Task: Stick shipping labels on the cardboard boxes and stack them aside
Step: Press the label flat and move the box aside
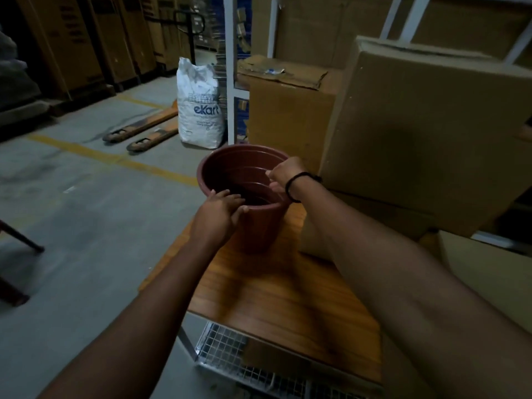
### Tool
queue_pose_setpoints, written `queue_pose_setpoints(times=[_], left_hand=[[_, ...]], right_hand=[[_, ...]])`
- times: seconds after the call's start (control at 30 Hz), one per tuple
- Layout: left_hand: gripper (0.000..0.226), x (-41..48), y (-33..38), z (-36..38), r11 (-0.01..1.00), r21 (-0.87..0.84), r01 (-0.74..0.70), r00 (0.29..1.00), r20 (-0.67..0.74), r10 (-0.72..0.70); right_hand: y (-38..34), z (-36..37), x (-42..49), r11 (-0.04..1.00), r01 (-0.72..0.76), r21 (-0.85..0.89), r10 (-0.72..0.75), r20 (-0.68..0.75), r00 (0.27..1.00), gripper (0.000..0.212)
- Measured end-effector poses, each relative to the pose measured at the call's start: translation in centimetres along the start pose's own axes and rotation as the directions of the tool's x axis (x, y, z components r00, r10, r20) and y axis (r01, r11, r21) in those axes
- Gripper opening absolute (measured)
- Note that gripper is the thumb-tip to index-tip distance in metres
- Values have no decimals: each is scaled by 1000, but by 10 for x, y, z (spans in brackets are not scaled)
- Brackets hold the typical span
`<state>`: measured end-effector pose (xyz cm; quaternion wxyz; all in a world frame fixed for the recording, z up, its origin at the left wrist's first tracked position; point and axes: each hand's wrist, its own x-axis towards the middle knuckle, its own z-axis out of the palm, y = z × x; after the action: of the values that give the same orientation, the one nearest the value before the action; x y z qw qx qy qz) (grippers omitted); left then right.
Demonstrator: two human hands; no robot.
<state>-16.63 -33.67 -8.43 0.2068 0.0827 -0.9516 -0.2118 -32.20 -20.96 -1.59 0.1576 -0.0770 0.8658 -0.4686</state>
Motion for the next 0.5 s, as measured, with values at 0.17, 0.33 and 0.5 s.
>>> queue_pose_setpoints(times=[0.17,0.33,0.5], left_hand=[[33,1,8,-1,995,-70,-69,997,-22,68],[23,-4,57,12,930,-256,-265,960,-156,231],[25,-28,151,47,838,-425,-343,933,-48,358]], right_hand=[[7,-44,-54,983,-45,180,50,-21,999,34],[53,-121,-133,991,49,126,-28,-166,986,39],[123,-199,-193,983,-16,184,67,-276,959,38]])
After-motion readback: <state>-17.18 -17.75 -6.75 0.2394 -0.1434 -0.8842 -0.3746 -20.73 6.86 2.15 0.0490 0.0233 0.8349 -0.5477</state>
